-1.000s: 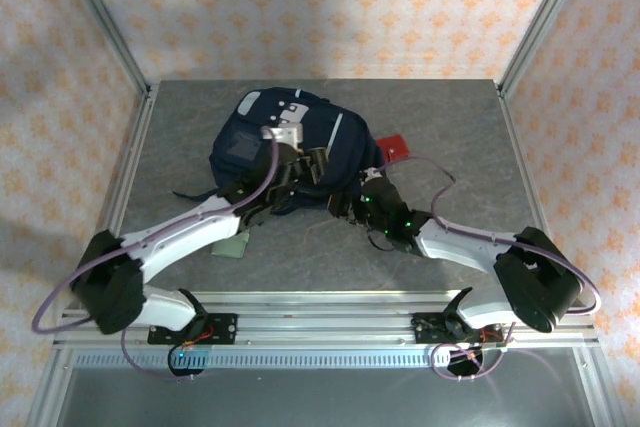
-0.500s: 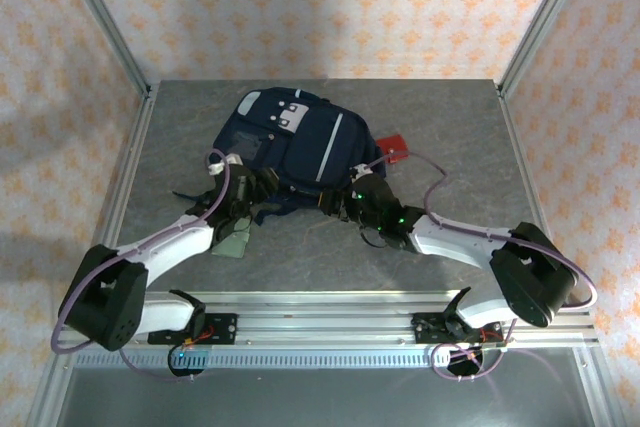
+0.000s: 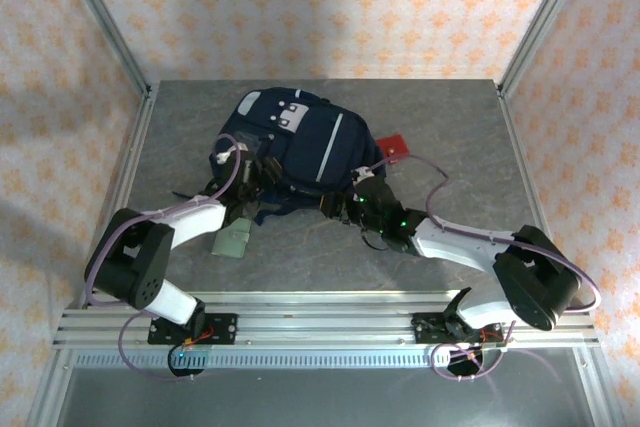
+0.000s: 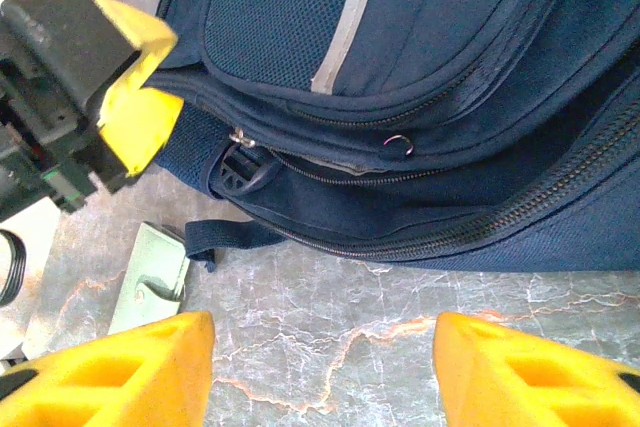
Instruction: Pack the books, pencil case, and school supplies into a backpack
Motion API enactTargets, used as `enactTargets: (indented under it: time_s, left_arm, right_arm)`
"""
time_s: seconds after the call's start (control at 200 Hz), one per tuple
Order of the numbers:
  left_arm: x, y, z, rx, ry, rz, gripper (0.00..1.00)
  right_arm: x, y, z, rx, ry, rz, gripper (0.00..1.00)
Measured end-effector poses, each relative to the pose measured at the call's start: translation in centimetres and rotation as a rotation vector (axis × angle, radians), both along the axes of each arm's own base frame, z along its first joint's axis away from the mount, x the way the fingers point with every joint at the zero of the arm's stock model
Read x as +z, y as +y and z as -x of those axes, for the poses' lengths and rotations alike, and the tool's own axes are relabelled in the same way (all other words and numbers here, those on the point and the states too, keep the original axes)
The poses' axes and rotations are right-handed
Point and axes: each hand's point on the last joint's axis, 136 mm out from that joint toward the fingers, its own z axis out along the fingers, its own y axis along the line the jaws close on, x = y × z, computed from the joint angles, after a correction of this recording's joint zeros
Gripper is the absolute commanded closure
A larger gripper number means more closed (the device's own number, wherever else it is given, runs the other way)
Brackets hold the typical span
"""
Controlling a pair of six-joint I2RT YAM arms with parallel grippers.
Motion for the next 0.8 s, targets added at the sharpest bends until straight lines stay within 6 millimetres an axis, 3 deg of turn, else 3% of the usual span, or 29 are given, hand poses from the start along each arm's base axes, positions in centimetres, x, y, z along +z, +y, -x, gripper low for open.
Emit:
enactTargets:
  time_s: [0.155,0.205,0.44,0.511,0.631,0.801]
  left_arm:
    - [-1.0,0.2,-1.1,0.007,0.033,0.008,0.80]
    - [-1.0,0.1,-1.4,0.001,0.036,0.006,1.00]
    - [0.0,-0.2,-2.0,-0.005,0.030,0.041,1.00]
    - [1.1,-0.3,-1.8,-0.012,0.015,0.058,1.00]
    - [3.7,-0.6,-1.5,-0.026,-0.031,0.097,1.00]
    - [5.5,-1.2,-0.8,-0.042,-0.052,0.152,1.00]
  right_arm:
    - [-1.2,1.5,0.5,0.036,0.004,0.066,0.43]
    - [-1.4,2.1,0.5,0.049,0.004,0.079,0.43]
    - [-1.5,3.6,-0.4,0.065,-0.003,0.097,0.43]
    - [-0.9,4.3,-1.0,0.069,-0.015,0.088,0.45]
    - [0.3,5.9,-2.3,0.073,-0.038,0.072,0.59]
    - [0.3,8.1,-4.5,0.057,-0.045,0.070,0.58]
